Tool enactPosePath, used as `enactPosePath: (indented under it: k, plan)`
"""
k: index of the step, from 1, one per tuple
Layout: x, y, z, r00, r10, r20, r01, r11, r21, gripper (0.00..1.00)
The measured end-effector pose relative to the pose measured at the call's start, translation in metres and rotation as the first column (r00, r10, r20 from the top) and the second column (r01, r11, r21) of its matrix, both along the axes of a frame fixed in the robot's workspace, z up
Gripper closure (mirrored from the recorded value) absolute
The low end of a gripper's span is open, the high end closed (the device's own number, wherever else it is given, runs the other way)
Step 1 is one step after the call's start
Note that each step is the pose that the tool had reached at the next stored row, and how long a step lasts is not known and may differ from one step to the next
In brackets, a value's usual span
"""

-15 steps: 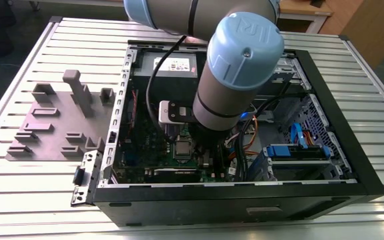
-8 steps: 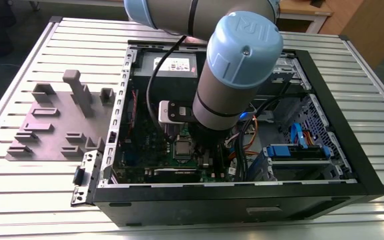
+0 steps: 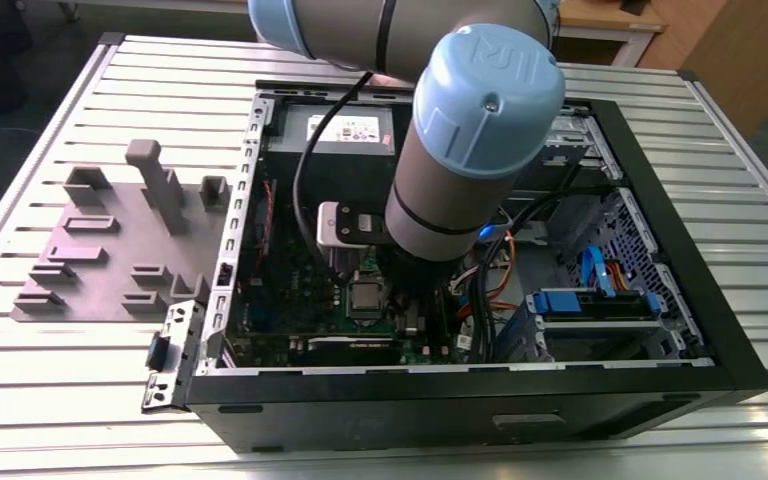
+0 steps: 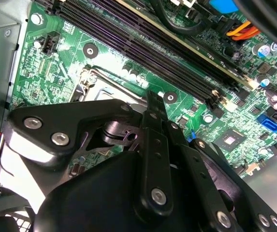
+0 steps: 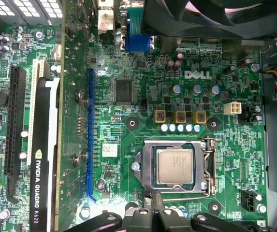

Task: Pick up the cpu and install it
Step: 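Install the first cpu locking lever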

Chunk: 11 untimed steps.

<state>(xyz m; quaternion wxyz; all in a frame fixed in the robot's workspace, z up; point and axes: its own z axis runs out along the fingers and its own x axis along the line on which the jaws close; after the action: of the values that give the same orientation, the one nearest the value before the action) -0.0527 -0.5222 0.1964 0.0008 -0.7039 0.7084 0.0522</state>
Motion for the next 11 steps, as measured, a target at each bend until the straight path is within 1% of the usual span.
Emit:
enactPosePath:
  k: [11]
  plan:
    - [0.0000, 0.0000, -0.0021, 1.0000, 0.000, 0.0002, 0.000, 1.0000, -0.0002, 0.89]
